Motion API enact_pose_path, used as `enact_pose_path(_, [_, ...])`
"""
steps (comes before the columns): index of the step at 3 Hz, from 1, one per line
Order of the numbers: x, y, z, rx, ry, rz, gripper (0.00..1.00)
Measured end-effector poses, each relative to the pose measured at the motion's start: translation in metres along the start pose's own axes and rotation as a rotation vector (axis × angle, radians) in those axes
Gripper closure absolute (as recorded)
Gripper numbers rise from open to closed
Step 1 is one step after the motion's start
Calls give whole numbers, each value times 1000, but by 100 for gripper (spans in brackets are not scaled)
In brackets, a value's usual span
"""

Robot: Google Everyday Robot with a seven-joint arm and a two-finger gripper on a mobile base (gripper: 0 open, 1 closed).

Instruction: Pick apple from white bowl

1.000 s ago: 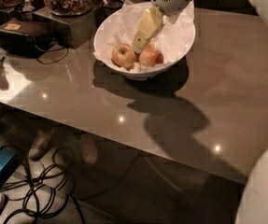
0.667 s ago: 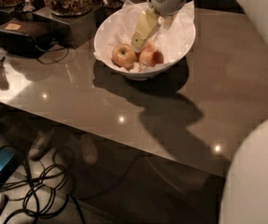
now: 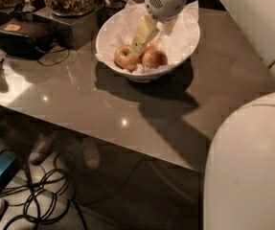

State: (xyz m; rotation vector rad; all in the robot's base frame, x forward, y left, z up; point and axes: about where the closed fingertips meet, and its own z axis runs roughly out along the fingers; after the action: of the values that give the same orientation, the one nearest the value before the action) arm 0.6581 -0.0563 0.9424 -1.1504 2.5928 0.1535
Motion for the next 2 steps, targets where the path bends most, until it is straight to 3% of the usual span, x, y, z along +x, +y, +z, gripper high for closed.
enact_pose_path(2, [6, -15, 26, -9, 45, 49, 21])
